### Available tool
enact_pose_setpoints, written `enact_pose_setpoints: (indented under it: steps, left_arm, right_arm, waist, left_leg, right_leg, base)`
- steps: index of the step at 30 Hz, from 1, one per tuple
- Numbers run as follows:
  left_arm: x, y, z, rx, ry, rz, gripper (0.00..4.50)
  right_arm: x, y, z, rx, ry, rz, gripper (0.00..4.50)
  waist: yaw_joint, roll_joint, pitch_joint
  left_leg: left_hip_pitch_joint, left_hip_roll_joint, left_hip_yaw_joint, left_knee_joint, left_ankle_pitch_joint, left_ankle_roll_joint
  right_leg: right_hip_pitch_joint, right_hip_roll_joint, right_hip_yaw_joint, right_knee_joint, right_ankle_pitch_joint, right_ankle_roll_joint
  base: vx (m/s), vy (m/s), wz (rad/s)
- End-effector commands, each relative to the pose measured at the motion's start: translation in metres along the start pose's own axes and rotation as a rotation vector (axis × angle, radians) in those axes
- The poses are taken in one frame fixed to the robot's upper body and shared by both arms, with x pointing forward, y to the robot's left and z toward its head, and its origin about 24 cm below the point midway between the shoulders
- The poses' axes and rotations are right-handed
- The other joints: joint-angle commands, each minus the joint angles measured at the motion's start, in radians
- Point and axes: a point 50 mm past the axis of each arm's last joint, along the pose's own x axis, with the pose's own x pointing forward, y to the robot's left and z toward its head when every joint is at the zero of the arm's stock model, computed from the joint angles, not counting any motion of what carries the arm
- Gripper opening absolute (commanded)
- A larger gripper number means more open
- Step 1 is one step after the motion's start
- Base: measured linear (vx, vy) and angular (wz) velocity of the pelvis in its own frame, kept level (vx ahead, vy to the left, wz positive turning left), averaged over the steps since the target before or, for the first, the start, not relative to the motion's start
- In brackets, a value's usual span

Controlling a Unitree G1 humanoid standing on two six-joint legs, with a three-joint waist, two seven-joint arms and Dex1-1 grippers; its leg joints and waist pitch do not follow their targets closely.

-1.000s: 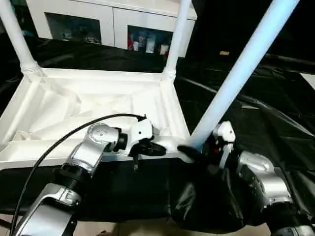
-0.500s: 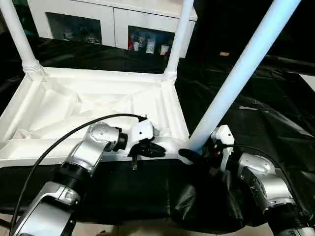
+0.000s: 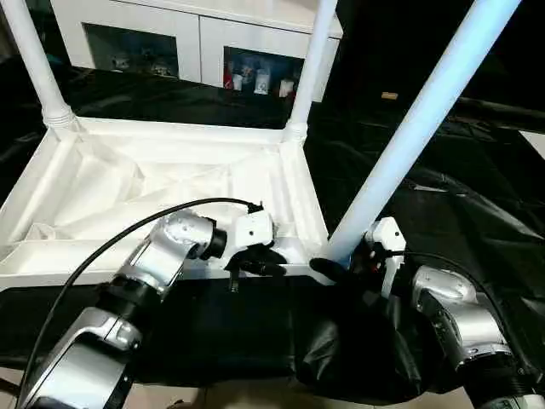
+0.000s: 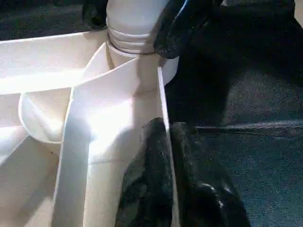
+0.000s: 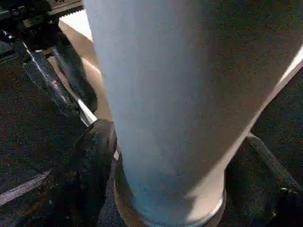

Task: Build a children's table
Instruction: Rotate leg to tighten

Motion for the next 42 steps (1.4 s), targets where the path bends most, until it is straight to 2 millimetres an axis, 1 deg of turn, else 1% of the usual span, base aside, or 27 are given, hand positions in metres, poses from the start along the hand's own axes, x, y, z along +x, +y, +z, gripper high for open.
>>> enact_pose_setpoints:
  steps: [1, 6, 7, 9, 10, 13, 15, 17, 18, 20, 22, 24, 26, 27, 29, 30, 31, 33, 34, 35, 36, 37, 38, 39, 40, 41, 42]
  left_arm:
    - [0.007, -0.007, -0.024, -0.083, 0.099, -0.012, 0.11]
    - [0.008, -0.01, -0.025, -0.092, 0.113, -0.036, 0.11]
    - [0.008, -0.01, -0.026, -0.096, 0.117, -0.039, 0.0]
    - [0.008, -0.01, -0.027, -0.108, 0.122, -0.028, 0.0]
    - [0.008, -0.009, -0.027, -0.112, 0.123, -0.015, 0.0]
    - [0.009, -0.008, -0.027, -0.118, 0.119, 0.002, 0.0]
    - [0.009, -0.008, -0.027, -0.121, 0.117, 0.008, 0.0]
    - [0.013, -0.009, -0.026, -0.129, 0.111, 0.014, 0.0]
    - [0.014, -0.009, -0.025, -0.13, 0.11, 0.014, 0.0]
    - [0.019, -0.009, -0.024, -0.14, 0.105, 0.019, 0.0]
    - [0.028, -0.008, -0.02, -0.151, 0.107, 0.04, 0.0]
    - [0.03, -0.007, -0.018, -0.156, 0.107, 0.05, 0.0]
    - [0.037, -0.004, -0.015, -0.167, 0.109, 0.082, 0.0]
    - [0.037, -0.004, -0.015, -0.167, 0.109, 0.082, 0.0]
    - [0.041, 0.0, -0.012, -0.181, 0.113, 0.125, 0.0]
    - [0.044, 0.002, -0.01, -0.191, 0.116, 0.156, 0.0]
    - [0.049, 0.007, -0.006, -0.214, 0.12, 0.212, 0.0]
    - [0.056, 0.014, 0.001, -0.254, 0.129, 0.305, 0.0]
    - [0.057, 0.015, 0.001, -0.255, 0.129, 0.309, 0.0]
    - [0.058, 0.016, 0.003, -0.248, 0.127, 0.313, 0.0]
    - [0.058, 0.016, 0.003, -0.245, 0.126, 0.312, 0.0]
    - [0.059, 0.016, 0.004, -0.241, 0.124, 0.311, 0.0]
    - [0.059, 0.016, 0.005, -0.237, 0.124, 0.304, 0.0]
    - [0.059, 0.016, 0.005, -0.232, 0.124, 0.298, 0.0]
    - [0.06, 0.016, 0.006, -0.225, 0.123, 0.293, 0.0]
    - [0.059, 0.016, 0.006, -0.22, 0.125, 0.286, 0.0]
    - [0.059, 0.016, 0.006, -0.22, 0.125, 0.286, 0.0]
  right_arm:
    - [-0.001, 0.004, 0.0, -0.016, -0.002, 0.029, 3.34]
    - [-0.002, 0.005, -0.002, -0.005, 0.005, 0.037, 3.34]
    - [-0.001, 0.005, -0.003, 0.002, 0.005, 0.039, 3.08]
    - [0.0, 0.007, -0.004, 0.018, 0.002, 0.041, 3.01]
    - [0.001, 0.007, -0.005, 0.027, 0.001, 0.038, 3.01]
    - [0.002, 0.008, -0.007, 0.037, -0.002, 0.023, 2.72]
    - [0.003, 0.008, -0.008, 0.043, -0.005, 0.007, 2.71]
    - [0.006, 0.005, -0.013, 0.075, -0.02, -0.068, 2.67]
    - [0.006, 0.005, -0.014, 0.081, -0.022, -0.078, 2.66]
    - [0.011, 0.005, -0.019, 0.111, -0.027, -0.147, 2.66]
    - [0.022, 0.006, -0.024, 0.131, -0.022, -0.23, 2.65]
    - [0.025, 0.006, -0.025, 0.136, -0.019, -0.261, 2.65]
    - [0.034, 0.002, -0.025, 0.133, -0.01, -0.368, 2.65]
    - [0.034, 0.002, -0.025, 0.133, -0.01, -0.368, 2.65]
    - [0.04, -0.002, -0.025, 0.164, -0.008, -0.454, 2.64]
    - [0.044, -0.004, -0.025, 0.182, -0.005, -0.498, 2.64]
    - [0.051, -0.008, -0.023, 0.224, -0.004, -0.567, 2.64]
    - [0.064, -0.013, -0.017, 0.273, 0.002, -0.667, 2.64]
    - [0.065, -0.013, -0.017, 0.274, 0.003, -0.672, 2.64]
    - [0.068, -0.014, -0.015, 0.265, 0.008, -0.679, 2.64]
    - [0.068, -0.014, -0.015, 0.264, 0.009, -0.679, 2.64]
    - [0.069, -0.014, -0.015, 0.262, 0.01, -0.679, 2.64]
    - [0.069, -0.014, -0.015, 0.263, 0.01, -0.678, 2.64]
    - [0.069, -0.015, -0.015, 0.263, 0.012, -0.68, 2.64]
    - [0.07, -0.015, -0.015, 0.266, 0.012, -0.683, 2.64]
    - [0.07, -0.016, -0.015, 0.268, 0.012, -0.682, 2.64]
    - [0.07, -0.016, -0.015, 0.268, 0.012, -0.682, 2.64]
  waist:
    - [-0.001, 0.012, -0.053]
    - [-0.001, 0.011, -0.053]
    - [-0.001, 0.012, -0.054]
    - [-0.001, 0.012, -0.053]
    - [0.0, 0.01, -0.053]
    - [-0.001, 0.01, -0.053]
    - [-0.002, 0.01, -0.052]
    - [-0.003, 0.008, -0.05]
    - [-0.005, 0.011, -0.048]
    - [-0.007, 0.009, -0.045]
    - [-0.014, 0.011, -0.041]
    - [-0.014, 0.01, -0.04]
    - [-0.022, 0.012, -0.039]
    - [-0.025, 0.012, -0.04]
    - [-0.036, 0.015, -0.04]
    - [-0.036, 0.015, -0.04]
    - [-0.045, 0.02, -0.038]
    - [-0.053, 0.02, -0.034]
    - [-0.061, 0.022, -0.03]
    - [-0.069, 0.027, -0.028]
    - [-0.077, 0.036, -0.024]
    - [-0.081, 0.038, -0.025]
    - [-0.08, 0.039, -0.024]
    - [-0.079, 0.037, -0.024]
    - [-0.076, 0.035, -0.019]
    - [-0.081, 0.033, -0.014]
    - [-0.085, 0.034, -0.011]
  left_leg:
    - [0.002, 0.033, -0.007, -0.062, -0.188, 0.04]
    - [0.003, 0.034, -0.008, -0.063, -0.211, 0.033]
    - [0.003, 0.034, -0.009, -0.063, -0.212, 0.033]
    - [0.004, 0.035, -0.009, -0.063, -0.218, 0.032]
    - [0.004, 0.034, -0.009, -0.063, -0.221, 0.032]
    - [0.002, 0.035, -0.01, -0.063, -0.211, 0.033]
    - [0.002, 0.034, -0.01, -0.064, -0.215, 0.033]
    - [0.002, 0.034, -0.01, -0.065, -0.231, 0.03]
    - [0.003, 0.035, -0.012, -0.068, -0.25, 0.021]
    - [0.003, 0.035, -0.014, -0.07, -0.271, 0.014]
    - [0.007, 0.036, -0.019, -0.074, -0.327, -0.007]
    - [0.01, 0.034, -0.019, -0.073, -0.342, -0.008]
    - [0.01, 0.032, -0.026, -0.077, -0.382, -0.018]
    - [0.011, 0.031, -0.027, -0.076, -0.392, -0.02]
    - [0.018, 0.032, -0.032, -0.076, -0.436, -0.022]
    - [0.018, 0.032, -0.032, -0.076, -0.436, -0.022]
    - [0.012, 0.033, -0.037, -0.081, -0.456, -0.028]
    - [0.021, 0.028, -0.038, -0.076, -0.498, -0.032]
    - [0.034, 0.028, -0.043, -0.072, -0.547, -0.034]
    - [0.044, 0.028, -0.045, -0.068, -0.59, -0.025]
    - [0.042, 0.036, -0.051, -0.078, -0.633, -0.018]
    - [0.035, 0.041, -0.054, -0.085, -0.645, -0.017]
    - [0.019, 0.052, -0.059, -0.105, -0.663, -0.018]
    - [0.021, 0.051, -0.058, -0.106, -0.67, -0.023]
    - [0.041, 0.039, -0.052, -0.093, -0.675, -0.029]
    - [0.061, 0.028, -0.051, -0.074, -0.669, -0.024]
    - [0.061, 0.028, -0.053, -0.072, -0.671, -0.02]
  right_leg:
    - [0.048, -0.06, 0.056, -0.068, -0.22, -0.188]
    - [0.047, -0.061, 0.056, -0.071, -0.246, -0.179]
    - [0.047, -0.061, 0.056, -0.071, -0.249, -0.178]
    - [0.046, -0.061, 0.056, -0.072, -0.254, -0.179]
    - [0.045, -0.061, 0.055, -0.074, -0.261, -0.176]
    - [0.047, -0.061, 0.055, -0.072, -0.251, -0.177]
    - [0.046, -0.061, 0.055, -0.073, -0.257, -0.174]
    - [0.045, -0.062, 0.055, -0.076, -0.288, -0.167]
    - [0.04, -0.064, 0.055, -0.08, -0.327, -0.159]
    - [0.039, -0.064, 0.054, -0.085, -0.366, -0.147]
    - [0.031, -0.067, 0.053, -0.098, -0.469, -0.114]
    - [0.028, -0.066, 0.052, -0.101, -0.489, -0.108]
    - [0.026, -0.069, 0.047, -0.113, -0.569, -0.078]
    - [0.024, -0.068, 0.046, -0.115, -0.582, -0.072]
    - [0.02, -0.069, 0.039, -0.124, -0.598, -0.067]
    - [0.02, -0.069, 0.039, -0.124, -0.598, -0.067]
    - [0.026, -0.067, 0.032, -0.124, -0.59, -0.066]
    - [0.017, -0.065, 0.024, -0.135, -0.629, -0.055]
    - [0.011, -0.065, 0.008, -0.149, -0.665, -0.043]
    - [0.014, -0.063, -0.012, -0.166, -0.665, -0.03]
    - [0.029, -0.063, -0.03, -0.171, -0.633, -0.027]
    - [0.041, -0.064, -0.034, -0.166, -0.602, -0.027]
    - [0.06, -0.065, -0.023, -0.145, -0.543, -0.038]
    - [0.055, -0.068, -0.019, -0.144, -0.54, -0.044]
    - [0.032, -0.077, -0.019, -0.165, -0.6, -0.047]
    - [0.016, -0.084, -0.041, -0.2, -0.691, -0.026]
    - [0.021, -0.081, -0.055, -0.205, -0.716, -0.01]
  base:
    - [0.0, 0.0, 0.0]
    - [0.0, 0.0, 0.0]
    - [0.0, 0.0, 0.0]
    - [0.0, 0.0, 0.0]
    - [0.0, 0.0, 0.0]
    - [0.0, 0.0, 0.0]
    - [0.0, 0.0, 0.0]
    - [0.0, 0.0, 0.0]
    - [0.0, 0.0, 0.0]
    - [0.0, 0.0, 0.0]
    - [0.0, 0.0, 0.0]
    - [0.0, 0.0, 0.0]
    - [0.0, 0.0, 0.0]
    - [0.0, 0.0, 0.0]
    - [0.0, 0.0, 0.0]
    - [0.0, 0.0, 0.0]
    - [-0.06, 0.03, -0.06]
    - [-0.065, 0.032, -0.05]
    - [-0.08, 0.038, -0.02]
    - [-0.08, 0.038, -0.02]
    - [-0.058, 0.051, -0.03]
    - [-0.004, 0.051, -0.07]
    - [-0.004, 0.051, -0.07]
    - [0.0, 0.0, 0.0]
    - [0.0, 0.0, 0.0]
    - [0.0, 0.0, 0.0]
    - [0.0, 0.0, 0.0]
